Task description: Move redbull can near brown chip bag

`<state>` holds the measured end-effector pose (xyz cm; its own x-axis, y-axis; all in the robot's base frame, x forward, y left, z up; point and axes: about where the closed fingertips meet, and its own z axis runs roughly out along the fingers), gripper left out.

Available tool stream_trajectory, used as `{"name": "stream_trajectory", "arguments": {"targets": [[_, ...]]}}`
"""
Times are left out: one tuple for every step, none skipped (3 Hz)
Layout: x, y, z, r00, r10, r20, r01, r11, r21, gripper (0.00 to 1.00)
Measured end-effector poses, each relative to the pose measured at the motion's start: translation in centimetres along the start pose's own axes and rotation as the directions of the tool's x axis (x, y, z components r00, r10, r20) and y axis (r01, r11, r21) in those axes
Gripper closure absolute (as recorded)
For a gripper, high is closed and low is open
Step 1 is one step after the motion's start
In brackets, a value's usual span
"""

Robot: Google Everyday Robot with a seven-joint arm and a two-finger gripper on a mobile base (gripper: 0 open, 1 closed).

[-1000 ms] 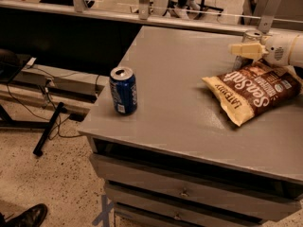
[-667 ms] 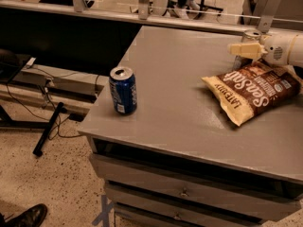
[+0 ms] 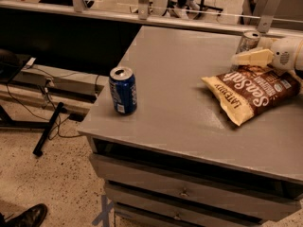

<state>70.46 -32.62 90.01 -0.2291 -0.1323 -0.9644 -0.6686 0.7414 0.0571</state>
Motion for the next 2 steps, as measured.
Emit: {"name": "stream_trajectory", "arguments": {"targets": [[0.7, -0.6, -2.1, 1.000, -0.026, -0.012, 0.026, 0.9996, -0.004, 0.00], [1.5, -2.2, -6.1, 0.999, -0.049, -0.006, 0.049, 0.9988, -0.003, 0.00]]}}
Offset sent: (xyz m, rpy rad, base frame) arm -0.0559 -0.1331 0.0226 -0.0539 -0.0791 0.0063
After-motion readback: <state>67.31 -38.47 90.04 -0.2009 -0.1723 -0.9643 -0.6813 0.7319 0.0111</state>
